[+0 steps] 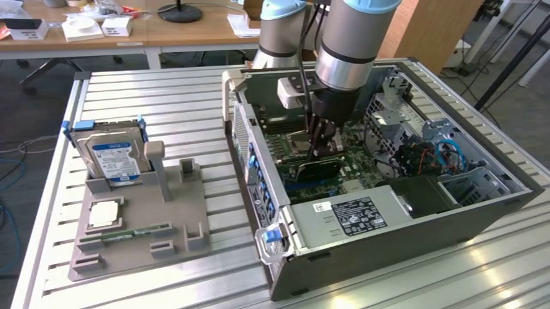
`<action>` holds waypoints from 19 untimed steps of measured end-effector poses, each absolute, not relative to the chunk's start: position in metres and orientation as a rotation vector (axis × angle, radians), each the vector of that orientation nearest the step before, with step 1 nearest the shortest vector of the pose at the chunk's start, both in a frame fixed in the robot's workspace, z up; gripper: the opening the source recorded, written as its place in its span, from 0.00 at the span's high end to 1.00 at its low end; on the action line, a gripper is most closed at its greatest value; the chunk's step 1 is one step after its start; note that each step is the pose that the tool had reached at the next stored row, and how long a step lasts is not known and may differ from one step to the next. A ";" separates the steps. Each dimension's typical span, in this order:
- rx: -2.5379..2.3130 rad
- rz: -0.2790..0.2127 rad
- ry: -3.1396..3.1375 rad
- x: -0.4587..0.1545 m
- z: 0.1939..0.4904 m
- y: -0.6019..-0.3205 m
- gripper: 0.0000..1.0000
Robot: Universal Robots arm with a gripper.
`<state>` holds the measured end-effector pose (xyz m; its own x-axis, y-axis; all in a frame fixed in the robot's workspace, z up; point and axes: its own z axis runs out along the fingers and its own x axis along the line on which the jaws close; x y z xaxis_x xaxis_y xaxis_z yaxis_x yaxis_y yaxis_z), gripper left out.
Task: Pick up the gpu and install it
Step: 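Press down on the gpu until it lock into place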
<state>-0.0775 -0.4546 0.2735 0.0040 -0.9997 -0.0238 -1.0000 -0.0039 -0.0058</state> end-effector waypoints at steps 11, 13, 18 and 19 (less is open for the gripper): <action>-2.210 0.020 2.202 -0.078 0.272 -0.455 0.90; -2.210 0.020 2.201 -0.078 0.271 -0.455 0.90; -2.210 0.020 2.202 -0.078 0.270 -0.455 0.90; -2.210 0.020 2.202 -0.078 0.270 -0.455 0.90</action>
<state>-0.0776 -0.4546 0.2700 0.0039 -0.9997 -0.0244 -1.0000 -0.0038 -0.0064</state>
